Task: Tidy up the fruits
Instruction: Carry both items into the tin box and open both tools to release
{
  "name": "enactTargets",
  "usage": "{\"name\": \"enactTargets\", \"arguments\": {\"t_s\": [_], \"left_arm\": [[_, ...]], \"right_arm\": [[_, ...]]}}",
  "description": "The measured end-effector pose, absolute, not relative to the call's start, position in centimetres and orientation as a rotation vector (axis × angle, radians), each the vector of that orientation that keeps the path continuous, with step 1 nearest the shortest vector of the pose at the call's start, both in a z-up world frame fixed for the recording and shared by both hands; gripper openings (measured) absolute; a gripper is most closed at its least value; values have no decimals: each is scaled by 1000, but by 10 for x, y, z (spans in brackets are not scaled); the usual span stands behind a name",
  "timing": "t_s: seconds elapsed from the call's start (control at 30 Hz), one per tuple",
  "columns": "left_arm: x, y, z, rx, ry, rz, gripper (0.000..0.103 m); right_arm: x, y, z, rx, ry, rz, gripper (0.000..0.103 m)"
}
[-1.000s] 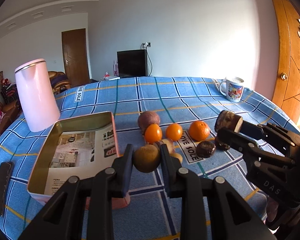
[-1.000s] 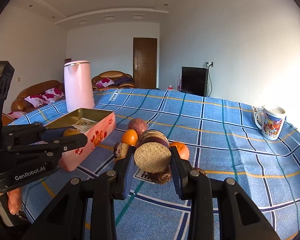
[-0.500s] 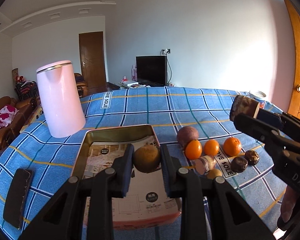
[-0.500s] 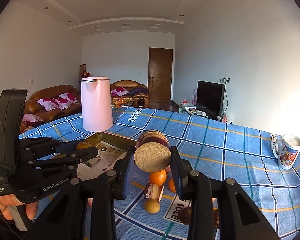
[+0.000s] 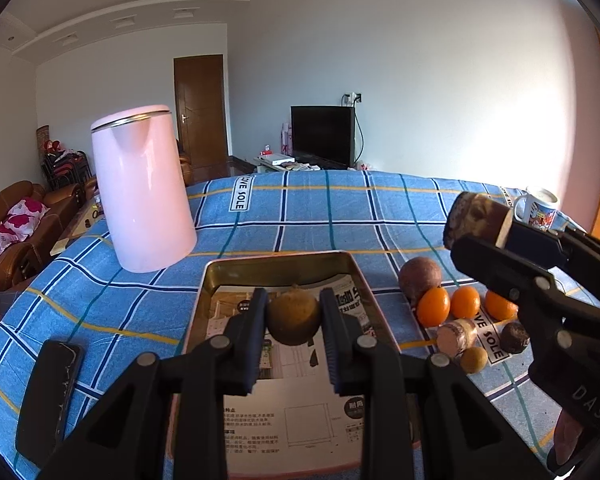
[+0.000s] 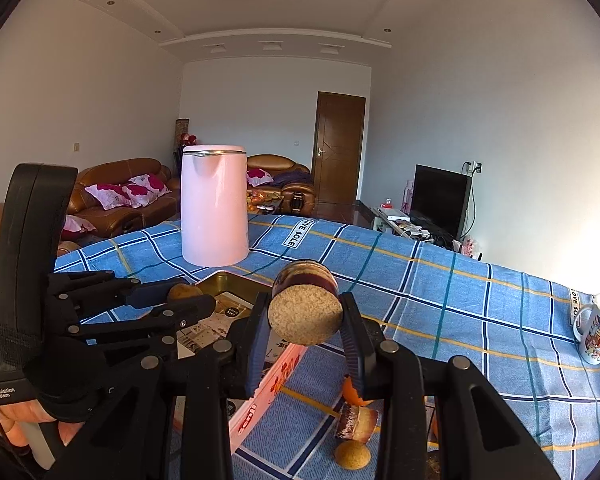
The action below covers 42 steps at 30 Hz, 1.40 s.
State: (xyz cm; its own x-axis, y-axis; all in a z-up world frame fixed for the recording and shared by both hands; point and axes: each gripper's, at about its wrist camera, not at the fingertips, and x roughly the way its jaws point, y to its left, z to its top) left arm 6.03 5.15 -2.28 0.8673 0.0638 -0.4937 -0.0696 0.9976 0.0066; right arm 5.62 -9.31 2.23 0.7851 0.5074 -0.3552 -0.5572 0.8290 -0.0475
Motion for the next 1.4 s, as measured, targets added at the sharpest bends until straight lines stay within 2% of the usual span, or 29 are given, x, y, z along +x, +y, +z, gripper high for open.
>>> {"name": "enactTargets", "arguments": {"t_s": [0.6,1.4], "left_arm": [[77,90,-36,-52,582,106,28],[94,103,-58,-47,693,106,28]], "right_arm": [[75,-44,4,-205,413,625,36],[92,-10,-31,-289,622,675,36]]}}
